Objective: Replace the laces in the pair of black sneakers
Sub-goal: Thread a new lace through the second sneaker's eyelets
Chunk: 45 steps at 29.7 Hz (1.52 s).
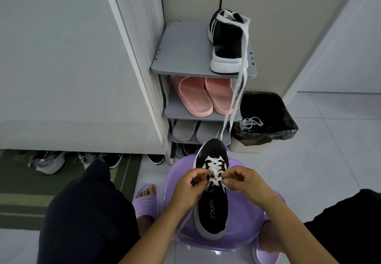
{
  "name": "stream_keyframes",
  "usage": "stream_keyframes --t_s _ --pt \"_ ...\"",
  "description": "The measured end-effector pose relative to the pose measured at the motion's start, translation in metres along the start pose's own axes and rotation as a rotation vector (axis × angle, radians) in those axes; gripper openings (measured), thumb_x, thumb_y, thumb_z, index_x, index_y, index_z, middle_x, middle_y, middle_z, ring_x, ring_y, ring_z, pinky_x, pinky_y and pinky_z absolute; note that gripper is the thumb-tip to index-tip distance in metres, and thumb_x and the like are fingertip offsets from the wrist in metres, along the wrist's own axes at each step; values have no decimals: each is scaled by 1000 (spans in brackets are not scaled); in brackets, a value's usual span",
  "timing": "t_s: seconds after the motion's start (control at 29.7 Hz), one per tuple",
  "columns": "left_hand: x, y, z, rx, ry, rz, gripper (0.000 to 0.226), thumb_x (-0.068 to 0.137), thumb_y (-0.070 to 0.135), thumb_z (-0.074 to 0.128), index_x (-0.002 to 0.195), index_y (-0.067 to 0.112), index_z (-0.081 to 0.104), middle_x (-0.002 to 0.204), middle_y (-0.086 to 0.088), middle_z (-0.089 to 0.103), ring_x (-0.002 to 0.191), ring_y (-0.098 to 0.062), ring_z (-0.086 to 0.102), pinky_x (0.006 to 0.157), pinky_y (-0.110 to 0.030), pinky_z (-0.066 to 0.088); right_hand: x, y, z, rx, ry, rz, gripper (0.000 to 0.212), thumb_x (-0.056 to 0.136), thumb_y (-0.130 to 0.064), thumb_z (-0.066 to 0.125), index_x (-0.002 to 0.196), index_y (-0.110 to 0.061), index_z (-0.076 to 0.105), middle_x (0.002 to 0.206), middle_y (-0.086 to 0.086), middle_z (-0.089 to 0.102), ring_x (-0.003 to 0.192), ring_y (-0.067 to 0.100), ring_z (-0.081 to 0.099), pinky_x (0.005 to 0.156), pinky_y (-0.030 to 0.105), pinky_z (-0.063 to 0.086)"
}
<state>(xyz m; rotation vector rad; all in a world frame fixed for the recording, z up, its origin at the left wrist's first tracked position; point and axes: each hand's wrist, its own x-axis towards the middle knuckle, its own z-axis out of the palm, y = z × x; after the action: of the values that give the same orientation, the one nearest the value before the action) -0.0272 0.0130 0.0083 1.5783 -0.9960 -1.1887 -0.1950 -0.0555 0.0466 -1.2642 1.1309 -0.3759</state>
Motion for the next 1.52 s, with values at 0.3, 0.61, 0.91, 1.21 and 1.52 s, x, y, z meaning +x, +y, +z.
stream_keyframes --t_s 0.3,0.61,0.91,1.21,1.52 --pt "19 13 -16 133 -239 12 20 81 -3 65 80 17 62 83 6 60 69 9 56 74 -13 46 4 -9 2 -209 -35 -71 17 81 0 66 77 -16 62 62 -6 54 49 -5 46 54 9 41" --pt "20 18 -33 90 -316 -62 20 87 -2 58 79 17 58 81 8 60 74 5 56 71 -8 43 2 -11 -4 -374 -37 -120 20 81 1 63 72 -17 58 62 -9 51 51 -4 45 56 9 38" --pt "20 19 -30 74 -415 -97 22 91 1 53 99 19 63 97 8 63 92 -1 59 86 -16 47 2 -9 -8 -234 -68 -111 5 86 -7 64 88 -10 67 66 -8 57 53 -7 47 57 7 40" --pt "27 31 -26 54 -456 -229 16 91 5 55 81 16 59 78 5 59 72 -2 56 74 -12 46 5 -12 -6 -311 -111 -121 17 84 -2 62 74 -16 59 64 -10 50 54 -4 43 58 8 37" --pt "19 25 -20 -85 -328 -277 24 90 2 48 71 14 58 69 3 57 68 -6 53 72 -17 45 1 -8 -4 -19 -146 -14 18 89 1 52 76 -10 57 57 -14 56 55 -2 48 58 8 40"
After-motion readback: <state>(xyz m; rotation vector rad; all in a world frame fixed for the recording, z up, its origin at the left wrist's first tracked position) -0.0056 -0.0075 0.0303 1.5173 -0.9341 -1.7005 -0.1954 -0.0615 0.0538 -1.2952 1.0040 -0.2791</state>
